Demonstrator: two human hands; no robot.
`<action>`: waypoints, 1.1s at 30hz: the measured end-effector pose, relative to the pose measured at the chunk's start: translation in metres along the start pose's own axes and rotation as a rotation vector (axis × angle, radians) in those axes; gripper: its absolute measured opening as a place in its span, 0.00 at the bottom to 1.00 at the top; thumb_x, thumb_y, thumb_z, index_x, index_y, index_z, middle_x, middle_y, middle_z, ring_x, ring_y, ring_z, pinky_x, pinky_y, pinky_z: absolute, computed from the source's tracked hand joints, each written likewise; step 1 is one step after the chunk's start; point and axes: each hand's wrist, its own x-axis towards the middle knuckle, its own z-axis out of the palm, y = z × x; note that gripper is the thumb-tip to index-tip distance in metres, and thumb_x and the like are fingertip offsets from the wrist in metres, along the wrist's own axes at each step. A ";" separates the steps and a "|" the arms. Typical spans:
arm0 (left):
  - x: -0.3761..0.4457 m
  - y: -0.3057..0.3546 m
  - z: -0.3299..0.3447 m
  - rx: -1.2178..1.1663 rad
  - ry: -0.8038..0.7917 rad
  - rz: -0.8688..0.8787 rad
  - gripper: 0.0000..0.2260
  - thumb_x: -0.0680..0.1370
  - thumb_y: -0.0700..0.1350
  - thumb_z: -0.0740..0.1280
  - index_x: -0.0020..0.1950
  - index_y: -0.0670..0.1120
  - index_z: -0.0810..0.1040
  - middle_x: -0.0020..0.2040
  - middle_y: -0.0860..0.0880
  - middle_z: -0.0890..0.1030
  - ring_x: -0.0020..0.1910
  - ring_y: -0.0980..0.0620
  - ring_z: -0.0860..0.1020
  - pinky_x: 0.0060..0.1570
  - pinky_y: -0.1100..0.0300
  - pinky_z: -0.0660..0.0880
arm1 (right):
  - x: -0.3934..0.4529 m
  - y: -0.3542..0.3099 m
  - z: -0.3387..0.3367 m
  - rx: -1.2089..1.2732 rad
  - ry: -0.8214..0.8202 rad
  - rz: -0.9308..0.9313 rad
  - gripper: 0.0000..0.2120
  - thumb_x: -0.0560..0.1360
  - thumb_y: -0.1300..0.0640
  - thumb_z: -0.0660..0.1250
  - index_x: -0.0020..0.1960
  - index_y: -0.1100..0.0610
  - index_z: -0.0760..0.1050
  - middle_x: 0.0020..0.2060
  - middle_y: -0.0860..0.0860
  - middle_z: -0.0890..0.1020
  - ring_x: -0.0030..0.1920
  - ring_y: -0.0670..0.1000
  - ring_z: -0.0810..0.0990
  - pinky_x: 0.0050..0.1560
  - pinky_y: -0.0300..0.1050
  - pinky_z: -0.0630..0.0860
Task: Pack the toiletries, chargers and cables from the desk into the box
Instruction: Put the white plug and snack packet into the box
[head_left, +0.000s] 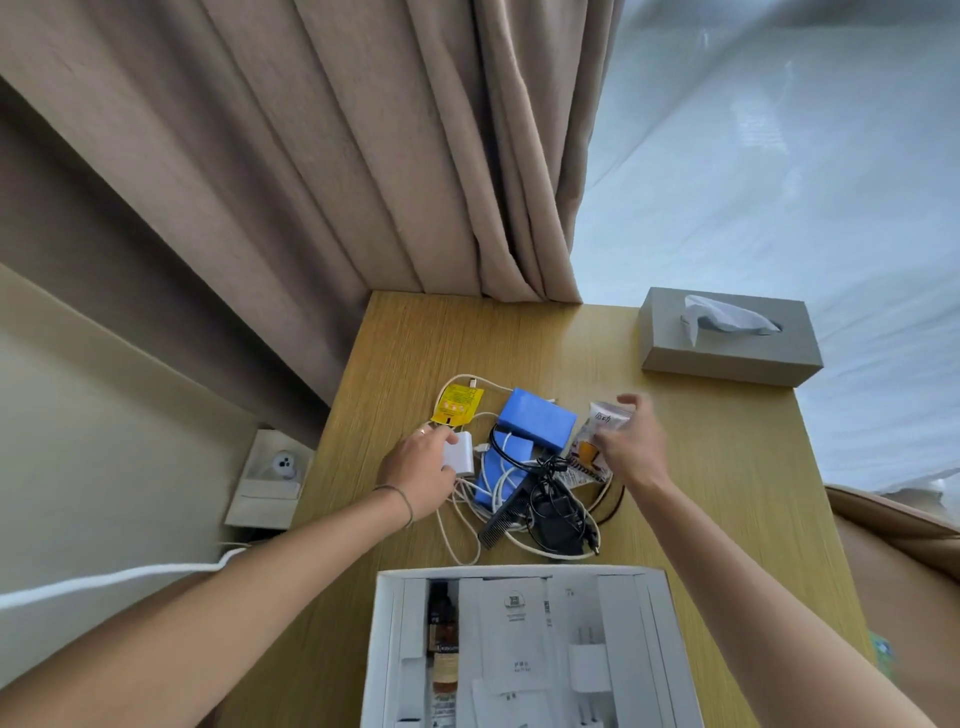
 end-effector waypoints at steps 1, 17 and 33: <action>0.005 -0.003 0.002 0.009 0.005 -0.006 0.18 0.76 0.40 0.66 0.66 0.51 0.73 0.61 0.49 0.76 0.57 0.48 0.75 0.48 0.52 0.79 | -0.006 -0.003 -0.006 0.033 0.011 -0.018 0.28 0.74 0.63 0.74 0.70 0.51 0.68 0.48 0.53 0.83 0.39 0.50 0.84 0.38 0.50 0.83; 0.036 -0.022 0.026 0.164 -0.018 0.170 0.26 0.69 0.45 0.76 0.65 0.51 0.71 0.62 0.48 0.73 0.58 0.44 0.74 0.49 0.48 0.79 | -0.117 -0.036 -0.048 0.440 -0.250 -0.035 0.32 0.72 0.66 0.76 0.71 0.50 0.72 0.48 0.57 0.83 0.40 0.48 0.87 0.37 0.42 0.82; -0.033 -0.014 -0.021 -0.466 0.318 0.066 0.26 0.65 0.51 0.80 0.57 0.51 0.73 0.51 0.51 0.79 0.45 0.51 0.78 0.38 0.55 0.79 | -0.192 0.013 -0.044 0.167 -0.512 0.016 0.15 0.69 0.68 0.75 0.54 0.57 0.81 0.43 0.51 0.88 0.44 0.52 0.87 0.41 0.48 0.81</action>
